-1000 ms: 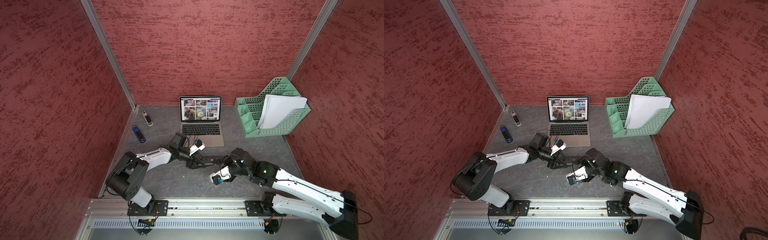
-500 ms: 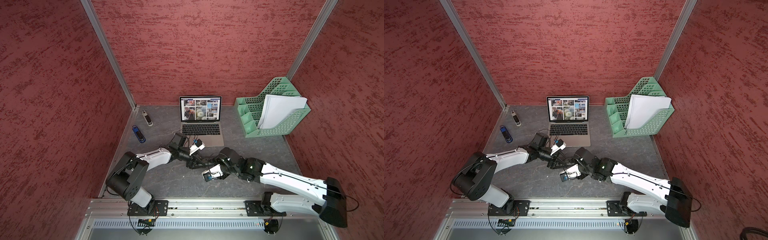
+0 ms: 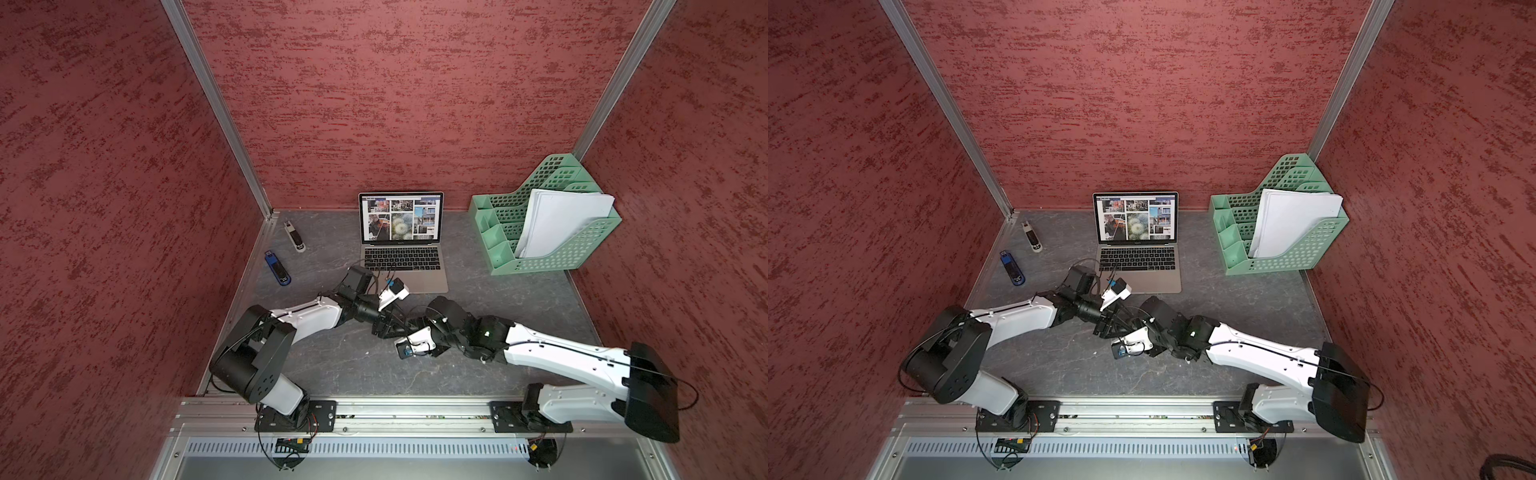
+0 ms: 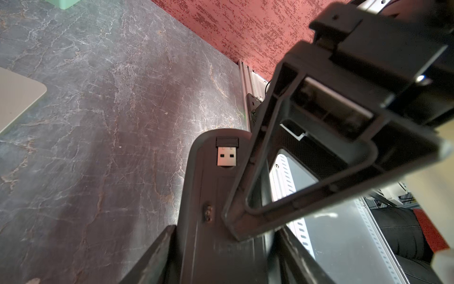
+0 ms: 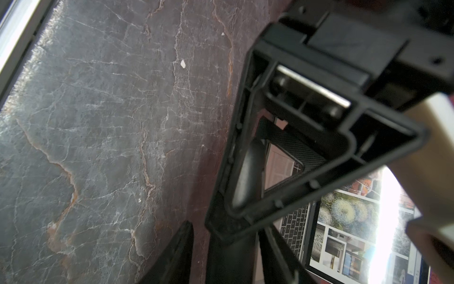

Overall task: Remove the wireless mouse receiver from the laptop
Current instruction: Place the mouse at the center of the board.

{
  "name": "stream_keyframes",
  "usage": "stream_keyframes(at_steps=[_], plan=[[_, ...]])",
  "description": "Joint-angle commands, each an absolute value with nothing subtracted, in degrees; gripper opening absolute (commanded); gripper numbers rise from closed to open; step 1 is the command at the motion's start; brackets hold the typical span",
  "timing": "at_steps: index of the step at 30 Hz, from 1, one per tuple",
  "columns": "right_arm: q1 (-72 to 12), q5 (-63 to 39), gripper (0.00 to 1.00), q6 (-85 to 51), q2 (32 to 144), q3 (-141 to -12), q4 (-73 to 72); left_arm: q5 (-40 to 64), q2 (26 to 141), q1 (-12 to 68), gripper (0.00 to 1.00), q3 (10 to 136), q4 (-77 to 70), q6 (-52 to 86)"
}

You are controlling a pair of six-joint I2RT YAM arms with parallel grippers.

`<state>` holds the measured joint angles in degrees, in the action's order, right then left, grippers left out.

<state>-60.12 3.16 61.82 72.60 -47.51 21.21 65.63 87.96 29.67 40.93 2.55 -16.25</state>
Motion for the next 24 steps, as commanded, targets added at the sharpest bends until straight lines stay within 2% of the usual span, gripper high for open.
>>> stream_keyframes(at_steps=[1,18,22,24], plan=[[-60.73,5.32,0.45,60.79,73.6,-48.58,19.76,68.05,86.66,29.6,0.61,40.52,1.01,-15.96],[-60.86,8.59,0.39,60.22,74.66,-46.61,18.52,69.35,85.56,29.62,0.62,40.69,1.82,-15.41],[-60.84,8.98,0.33,60.2,74.9,-46.65,18.18,69.79,85.47,29.62,0.62,40.69,1.86,-15.38],[-60.91,9.07,0.24,60.16,75.03,-46.84,18.35,69.93,85.5,29.64,0.62,40.69,2.0,-15.38]])
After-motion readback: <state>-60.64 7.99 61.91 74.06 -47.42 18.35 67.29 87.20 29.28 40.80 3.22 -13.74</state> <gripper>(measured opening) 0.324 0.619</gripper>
